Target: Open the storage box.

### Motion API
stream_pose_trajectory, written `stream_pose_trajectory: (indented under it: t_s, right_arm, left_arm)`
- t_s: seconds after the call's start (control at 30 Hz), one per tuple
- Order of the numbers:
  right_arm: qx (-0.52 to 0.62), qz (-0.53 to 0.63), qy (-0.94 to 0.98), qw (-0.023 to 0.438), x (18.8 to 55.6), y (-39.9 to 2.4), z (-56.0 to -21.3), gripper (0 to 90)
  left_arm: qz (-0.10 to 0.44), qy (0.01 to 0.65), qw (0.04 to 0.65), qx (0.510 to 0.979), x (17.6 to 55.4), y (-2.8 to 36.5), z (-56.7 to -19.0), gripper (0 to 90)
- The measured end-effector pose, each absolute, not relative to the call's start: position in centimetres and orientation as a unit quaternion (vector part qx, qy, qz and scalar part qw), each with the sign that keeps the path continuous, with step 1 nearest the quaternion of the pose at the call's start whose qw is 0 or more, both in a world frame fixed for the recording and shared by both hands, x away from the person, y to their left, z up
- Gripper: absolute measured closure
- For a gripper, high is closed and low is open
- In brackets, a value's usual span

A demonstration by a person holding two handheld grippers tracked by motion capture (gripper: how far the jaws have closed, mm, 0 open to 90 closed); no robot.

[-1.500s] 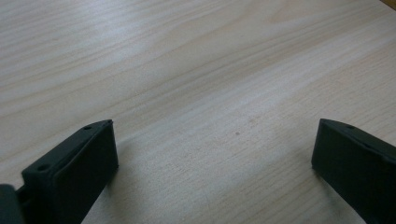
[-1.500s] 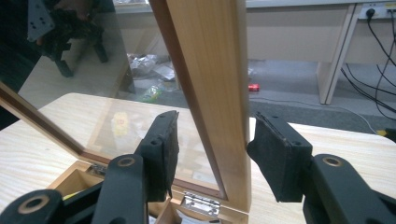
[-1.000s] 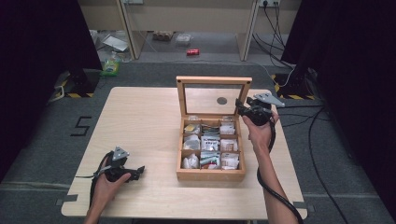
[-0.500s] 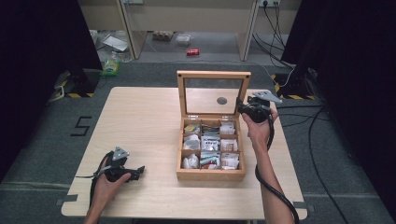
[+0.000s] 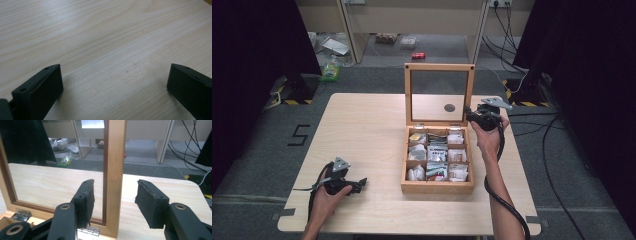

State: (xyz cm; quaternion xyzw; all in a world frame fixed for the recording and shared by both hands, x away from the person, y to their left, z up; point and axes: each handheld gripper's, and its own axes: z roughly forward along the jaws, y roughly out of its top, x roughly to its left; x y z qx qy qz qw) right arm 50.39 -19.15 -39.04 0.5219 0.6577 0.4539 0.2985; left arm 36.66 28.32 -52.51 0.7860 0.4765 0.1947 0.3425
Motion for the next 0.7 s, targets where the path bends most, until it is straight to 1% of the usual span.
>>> stream_pose_trajectory:
  t_s: [0.43,0.7]
  right_arm:
    - [0.505,0.46,0.676,0.276,48.9,-20.3,-39.2,48.6]
    - [0.485,0.469,0.697,0.244,46.8,-21.1,-39.7,48.4]
  left_arm:
    - [0.195,0.476,0.342,0.786,36.7,28.3,-52.5,0.0]
    - [0.195,0.477,0.343,0.786,36.7,28.3,-52.5,0.0]
